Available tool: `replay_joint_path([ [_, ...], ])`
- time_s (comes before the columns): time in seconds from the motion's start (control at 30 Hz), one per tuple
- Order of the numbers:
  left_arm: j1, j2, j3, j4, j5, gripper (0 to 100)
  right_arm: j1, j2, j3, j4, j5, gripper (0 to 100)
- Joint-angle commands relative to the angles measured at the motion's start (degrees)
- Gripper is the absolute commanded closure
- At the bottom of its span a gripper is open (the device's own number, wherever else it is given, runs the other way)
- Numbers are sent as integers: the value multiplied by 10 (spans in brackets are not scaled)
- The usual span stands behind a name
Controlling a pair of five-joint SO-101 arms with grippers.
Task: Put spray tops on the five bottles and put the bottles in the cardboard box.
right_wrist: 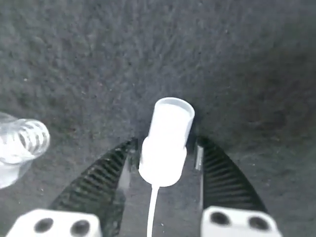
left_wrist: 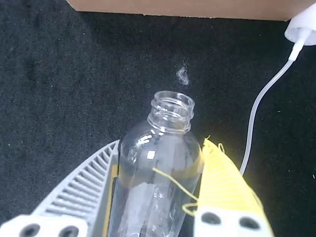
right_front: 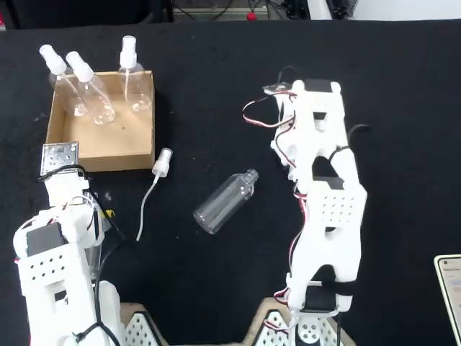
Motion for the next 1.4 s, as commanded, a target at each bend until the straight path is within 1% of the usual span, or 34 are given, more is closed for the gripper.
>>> replay_joint_path([
  [0.0, 2, -10, -9, -5, 1, 966, -7, 14, 0, 3, 1, 829],
  [0.1, 2, -10, -9, -5, 1, 966, 5, 13, -13, 4, -2, 838],
  [0.13, 2, -10, -9, -5, 1, 966, 9, 7, -18, 6, -2, 858],
  [0.2, 2, -10, -9, -5, 1, 966, 20, -15, -20, 7, -4, 926],
  [0.27, 2, -10, -9, -5, 1, 966, 33, -45, -21, 8, -23, 992],
  [0.33, 2, -10, -11, -5, 1, 966, 43, -88, -24, 14, -27, 977],
  [0.53, 10, -10, -24, -10, 5, 966, 45, -256, -24, 55, -32, 987],
  [0.63, 36, -10, -57, -4, 5, 966, 45, -345, -20, 56, -72, 987],
  [0.8, 124, -10, -116, -7, 5, 966, 44, -455, -20, 53, -165, 987],
  [0.9, 206, -10, -140, -11, 5, 966, 44, -495, -23, 52, -230, 987],
  [1.0, 296, -10, -145, -47, 5, 967, 43, -530, -24, 51, -281, 987],
  [1.1, 366, -10, -143, -92, 5, 968, 22, -562, -22, 44, -296, 987],
  [1.2, 417, -10, -127, -140, 6, 969, -18, -596, -24, 45, -299, 987],
  [1.3, 447, -10, -106, -174, 6, 969, -65, -634, -22, 44, -303, 987],
  [1.37, 456, -16, -90, -185, 22, 969, -91, -655, -20, 44, -332, 987],
])
